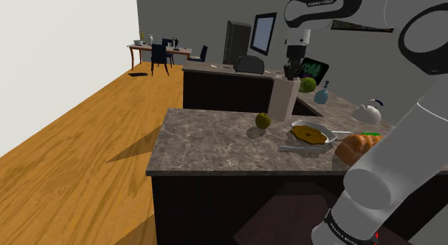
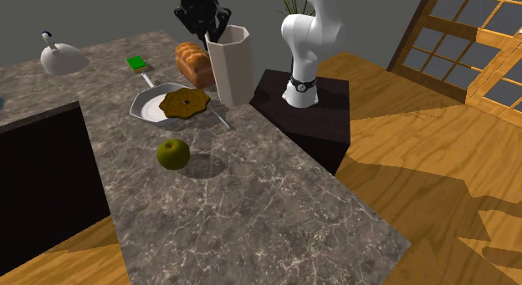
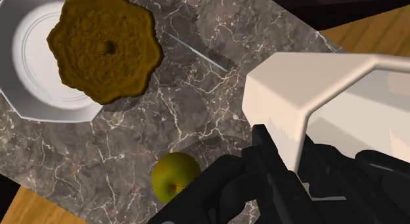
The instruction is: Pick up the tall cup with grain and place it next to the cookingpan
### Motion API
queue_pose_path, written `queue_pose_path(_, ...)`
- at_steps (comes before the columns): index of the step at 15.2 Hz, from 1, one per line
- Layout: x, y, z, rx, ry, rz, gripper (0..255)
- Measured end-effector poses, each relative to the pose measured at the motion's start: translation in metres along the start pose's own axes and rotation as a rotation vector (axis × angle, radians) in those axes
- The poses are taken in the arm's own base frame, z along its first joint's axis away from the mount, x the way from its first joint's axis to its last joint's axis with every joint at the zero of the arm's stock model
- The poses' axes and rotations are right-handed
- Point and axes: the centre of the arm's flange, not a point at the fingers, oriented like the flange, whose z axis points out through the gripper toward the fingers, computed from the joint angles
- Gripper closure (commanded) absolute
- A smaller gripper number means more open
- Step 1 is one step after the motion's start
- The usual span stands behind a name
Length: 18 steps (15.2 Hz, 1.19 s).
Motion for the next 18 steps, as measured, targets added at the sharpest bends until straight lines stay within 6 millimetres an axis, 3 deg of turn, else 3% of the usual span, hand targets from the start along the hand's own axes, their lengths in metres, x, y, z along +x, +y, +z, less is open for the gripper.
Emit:
queue_pose_path(14, -0.165, 0.077, -0.027, 0.0, 0.001, 0.0, 255)
queue_pose_path(18, -0.168, 0.08, -0.01, 0.001, 0.0, -0.001, 255)
